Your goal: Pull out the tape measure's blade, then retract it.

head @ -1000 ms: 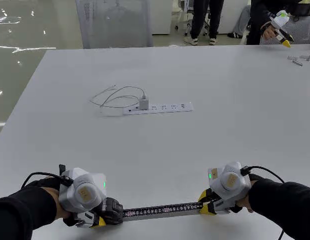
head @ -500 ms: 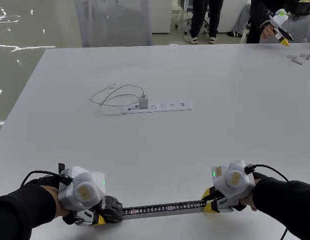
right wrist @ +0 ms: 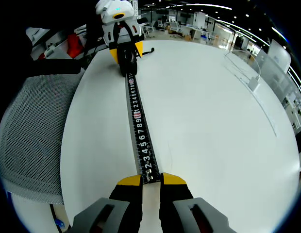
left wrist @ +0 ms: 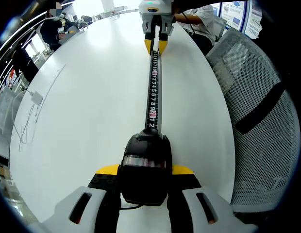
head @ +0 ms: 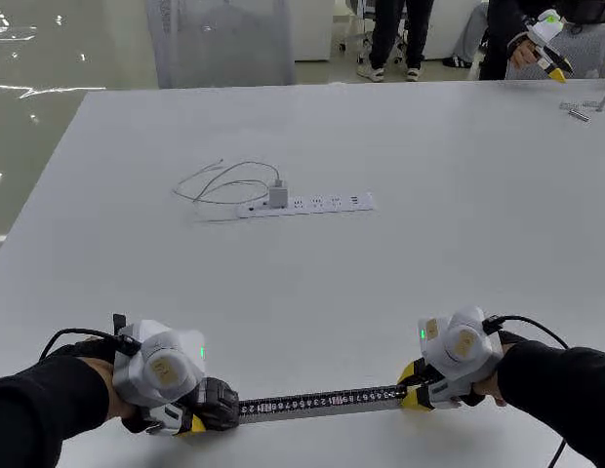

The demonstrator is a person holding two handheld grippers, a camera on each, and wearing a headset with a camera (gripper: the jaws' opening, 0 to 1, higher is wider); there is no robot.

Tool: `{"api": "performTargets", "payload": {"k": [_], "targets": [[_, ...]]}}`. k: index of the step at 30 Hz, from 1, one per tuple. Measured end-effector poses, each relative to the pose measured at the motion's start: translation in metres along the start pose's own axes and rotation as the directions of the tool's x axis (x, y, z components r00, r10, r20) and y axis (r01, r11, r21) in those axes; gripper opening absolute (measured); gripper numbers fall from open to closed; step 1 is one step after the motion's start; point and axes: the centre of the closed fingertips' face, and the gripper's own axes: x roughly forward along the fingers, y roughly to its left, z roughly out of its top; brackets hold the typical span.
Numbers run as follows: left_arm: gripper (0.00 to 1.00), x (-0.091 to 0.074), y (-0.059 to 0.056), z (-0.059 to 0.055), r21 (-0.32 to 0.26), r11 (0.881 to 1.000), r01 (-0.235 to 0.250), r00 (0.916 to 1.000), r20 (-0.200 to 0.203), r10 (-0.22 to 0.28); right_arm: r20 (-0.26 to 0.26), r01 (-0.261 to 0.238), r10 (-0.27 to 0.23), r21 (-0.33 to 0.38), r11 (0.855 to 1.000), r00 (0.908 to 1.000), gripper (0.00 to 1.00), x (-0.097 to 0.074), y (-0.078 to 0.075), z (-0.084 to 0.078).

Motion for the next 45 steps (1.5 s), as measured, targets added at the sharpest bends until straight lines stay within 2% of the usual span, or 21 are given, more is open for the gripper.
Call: {"api": "performTargets", "payload": {"k": [21,25,27,30,35,41,45], "targets": [[0.31,0.0007,-0.0004,0.0008,-0.002,1.0,0.002,1.0,0.003,-0.002,-0.015,-0.009,0.009,0.003,1.0,0.9998,0.09,0.0006,0.0,0.0006],[0.31,-0.0002,0.001,0.0011,-0.016,1.0,0.019,0.9998,0.006,-0.019,-0.063,-0.01,0.005,-0.091,0.996,0.998,0.1,0.0012,0.002,0.0012],[0.31,-0.0002,-0.0004,0.0018,0.02,0.999,0.035,0.9993,-0.011,-0.035,-0.061,-0.012,0.006,-0.089,0.996,0.9981,0.11,0.001,0.0023,0.0016],[0.32,-0.0001,0.0002,0.0011,0.03,0.999,0.045,0.9987,-0.025,-0.044,-0.067,-0.018,0.012,-0.085,0.996,0.9977,0.11,0.0008,0.0012,0.0018],[0.32,-0.0008,-0.0006,0.0004,0.037,0.998,0.042,0.9989,-0.022,-0.042,-0.108,-0.034,0.02,-0.132,0.991,0.9939,0.11,0.002,0.0022,0.0014],[0.32,-0.0044,-0.0005,-0.0025,0.055,0.997,0.049,0.9986,-0.023,-0.048,-0.133,-0.046,0.02,-0.194,0.98,0.9909,0.12,0.0006,0.0035,0.0004],[0.32,-0.0086,0.0011,-0.0062,0.063,0.997,0.05,0.9983,-0.031,-0.048,-0.138,-0.056,0.028,-0.202,0.978,0.99,0.13,-0.0012,0.0046,0.0008]]}}
